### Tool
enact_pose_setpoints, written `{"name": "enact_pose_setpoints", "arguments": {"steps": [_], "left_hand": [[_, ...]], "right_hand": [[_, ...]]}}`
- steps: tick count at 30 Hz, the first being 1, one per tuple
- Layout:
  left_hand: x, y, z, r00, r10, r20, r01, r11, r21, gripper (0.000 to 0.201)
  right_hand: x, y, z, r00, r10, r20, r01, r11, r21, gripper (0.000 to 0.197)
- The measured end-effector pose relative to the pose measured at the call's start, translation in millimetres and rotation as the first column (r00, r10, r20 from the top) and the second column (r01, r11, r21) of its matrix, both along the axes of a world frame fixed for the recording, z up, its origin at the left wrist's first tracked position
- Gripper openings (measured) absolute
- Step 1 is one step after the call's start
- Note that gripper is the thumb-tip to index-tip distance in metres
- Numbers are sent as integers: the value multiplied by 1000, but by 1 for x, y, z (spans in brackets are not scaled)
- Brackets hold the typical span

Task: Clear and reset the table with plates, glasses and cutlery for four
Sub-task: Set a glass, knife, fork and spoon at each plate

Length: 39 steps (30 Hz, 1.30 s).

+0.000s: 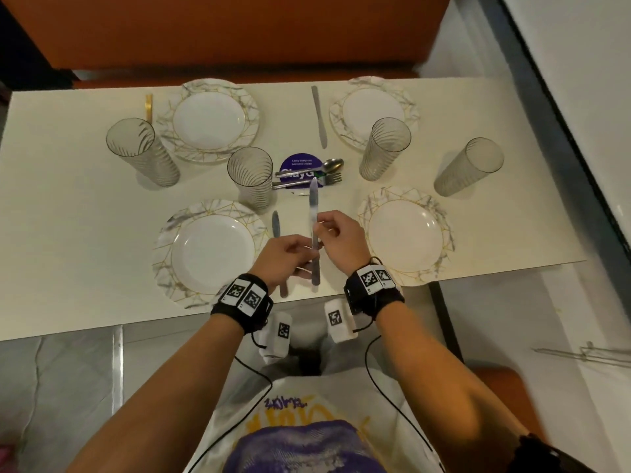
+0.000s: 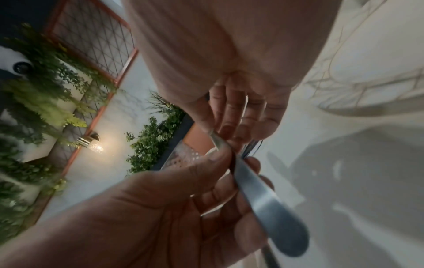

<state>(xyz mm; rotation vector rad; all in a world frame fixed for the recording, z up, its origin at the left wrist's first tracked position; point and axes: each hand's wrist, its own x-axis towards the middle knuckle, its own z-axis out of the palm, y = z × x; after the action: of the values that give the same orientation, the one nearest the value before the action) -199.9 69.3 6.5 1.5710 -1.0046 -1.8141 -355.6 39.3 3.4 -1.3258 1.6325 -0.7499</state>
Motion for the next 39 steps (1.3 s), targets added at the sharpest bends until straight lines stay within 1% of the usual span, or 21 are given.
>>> {"name": "enact_pose_setpoints", "arguments": {"steps": [2, 5, 7, 9, 11, 13, 15, 17, 18, 19, 21, 23, 25, 26, 28, 30, 31, 32, 35, 36, 39], "left_hand": [[-23, -9, 3, 1000, -15, 3, 15, 1000, -12, 11], [-67, -23, 7, 999, -47, 16, 47, 998, -36, 8], [-102, -33, 7, 994, -90, 59, 94, 993, -77, 9], [-139, -41, 7, 977, -162, 138, 179, 976, -121, 11], [-177, -47, 5, 953, -233, 191, 257, 960, -110, 11], [-212, -52, 1, 938, -272, 216, 295, 952, -83, 11], [-242, -55, -4, 934, -267, 239, 291, 954, -72, 10], [-269, -57, -9, 928, -257, 270, 284, 957, -65, 9], [-273, -56, -12, 925, -250, 288, 281, 957, -72, 9], [-284, -57, -15, 922, -231, 310, 270, 959, -89, 9], [-302, -59, -21, 905, -135, 404, 219, 961, -169, 10], [-317, -66, -22, 886, 22, 463, 122, 953, -278, 37], [-329, -81, -17, 887, 132, 443, 34, 937, -347, 68], [-335, -91, -16, 892, 153, 426, 14, 932, -363, 81], [-343, -116, -16, 890, 146, 433, 27, 929, -370, 105], [-350, -140, -18, 873, 132, 469, 59, 927, -370, 120], [-353, -149, -19, 870, 132, 476, 68, 923, -380, 122], [-356, -158, -20, 871, 136, 472, 74, 913, -400, 119], [-362, -178, -22, 871, 157, 465, 98, 873, -478, 95], [-362, -184, -23, 869, 162, 468, 102, 865, -491, 90], [-360, -198, -25, 864, 186, 468, 85, 862, -500, 88]], "right_hand": [[-22, -3, 5, 999, -24, -25, 23, 999, -31, 15], [-65, -10, 15, 997, -76, -17, 75, 995, -61, 14], [-101, -15, 20, 993, -120, -13, 118, 989, -92, 13], [-141, -18, 19, 988, -156, -9, 154, 982, -106, 12], [-185, -21, 16, 981, -192, 7, 192, 977, -90, 11], [-231, -22, 11, 967, -254, 6, 254, 964, -83, 10], [-275, -21, 2, 943, -331, -15, 329, 941, -72, 10], [-314, -20, -9, 910, -412, -39, 411, 911, -20, 9], [-322, -19, -14, 900, -432, -57, 433, 901, 14, 9], [-336, -20, -19, 899, -429, -88, 435, 899, 55, 9], [-352, -23, -30, 920, -353, -172, 377, 915, 142, 14], [-360, -28, -41, 944, -238, -230, 287, 934, 213, 18], [-361, -33, -50, 952, -142, -271, 213, 943, 256, 18], [-361, -35, -54, 952, -105, -288, 186, 944, 271, 18], [-360, -40, -59, 953, -49, -298, 140, 946, 291, 20], [-357, -46, -62, 953, -7, -304, 103, 948, 300, 22], [-356, -49, -65, 950, 12, -312, 86, 950, 299, 21], [-354, -53, -67, 948, 26, -319, 73, 953, 294, 19], [-352, -62, -72, 941, 65, -332, 32, 960, 279, 14], [-352, -66, -73, 941, 71, -331, 23, 962, 271, 13], [-352, -78, -74, 945, 61, -322, 28, 964, 264, 9]]}}
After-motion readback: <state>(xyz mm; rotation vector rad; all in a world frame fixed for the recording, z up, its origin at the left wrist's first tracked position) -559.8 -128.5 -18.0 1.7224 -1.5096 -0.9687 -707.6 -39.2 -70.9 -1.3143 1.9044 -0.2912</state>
